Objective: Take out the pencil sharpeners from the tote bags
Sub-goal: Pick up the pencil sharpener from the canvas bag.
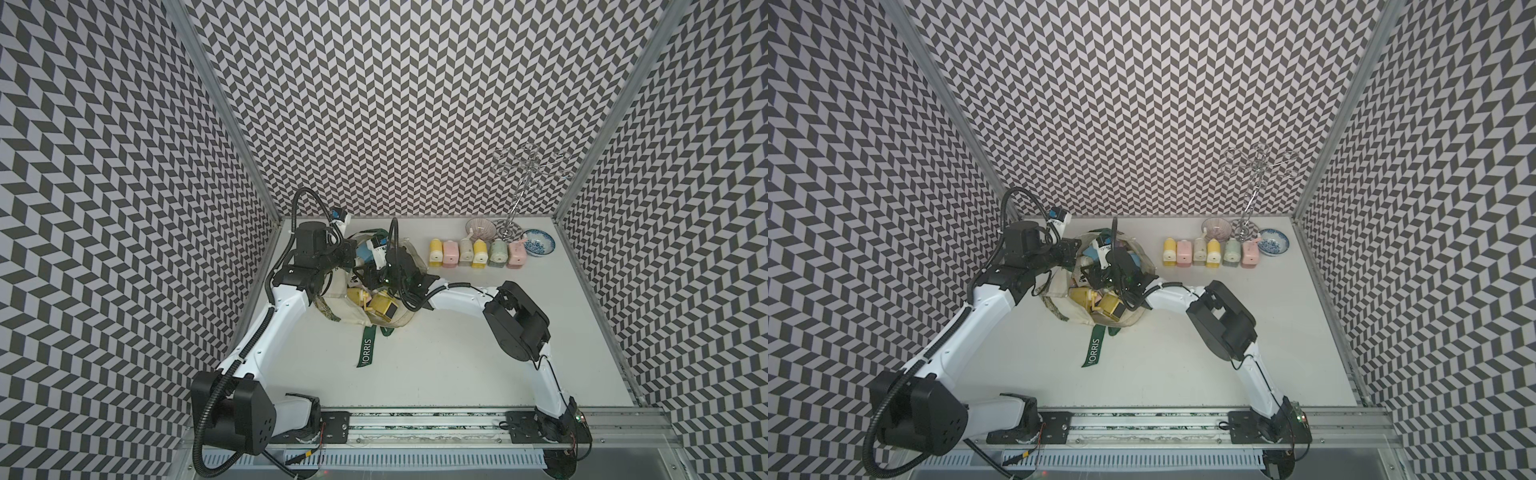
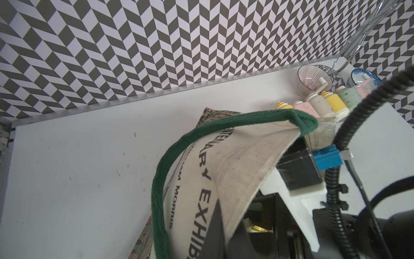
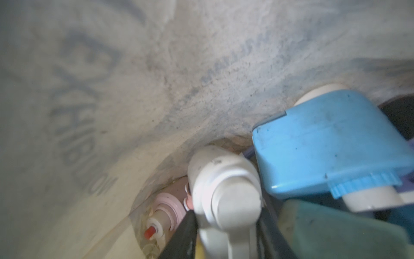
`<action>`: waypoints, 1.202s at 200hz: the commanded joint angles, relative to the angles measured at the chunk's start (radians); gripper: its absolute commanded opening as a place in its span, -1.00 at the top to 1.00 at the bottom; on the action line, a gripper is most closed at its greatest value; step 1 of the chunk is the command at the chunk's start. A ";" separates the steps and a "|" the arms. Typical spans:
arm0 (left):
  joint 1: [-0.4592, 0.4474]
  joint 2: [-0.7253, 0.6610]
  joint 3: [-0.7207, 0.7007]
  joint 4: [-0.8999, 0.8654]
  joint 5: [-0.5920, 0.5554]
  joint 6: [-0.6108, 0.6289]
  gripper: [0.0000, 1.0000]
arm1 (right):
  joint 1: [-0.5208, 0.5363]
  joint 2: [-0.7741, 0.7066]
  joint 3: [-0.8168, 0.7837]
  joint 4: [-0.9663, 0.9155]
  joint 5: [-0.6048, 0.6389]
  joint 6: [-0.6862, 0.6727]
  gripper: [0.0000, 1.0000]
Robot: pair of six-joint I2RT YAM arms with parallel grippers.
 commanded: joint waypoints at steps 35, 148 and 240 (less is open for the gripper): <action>-0.012 -0.029 0.038 0.117 0.063 -0.004 1.00 | 0.013 -0.049 -0.061 0.011 -0.050 -0.052 0.42; -0.012 -0.034 0.037 0.114 0.056 -0.002 1.00 | 0.012 -0.196 -0.149 0.025 -0.073 -0.100 0.88; -0.013 -0.032 0.036 0.116 0.050 -0.002 1.00 | 0.006 -0.558 -0.387 -0.024 -0.065 -0.143 0.91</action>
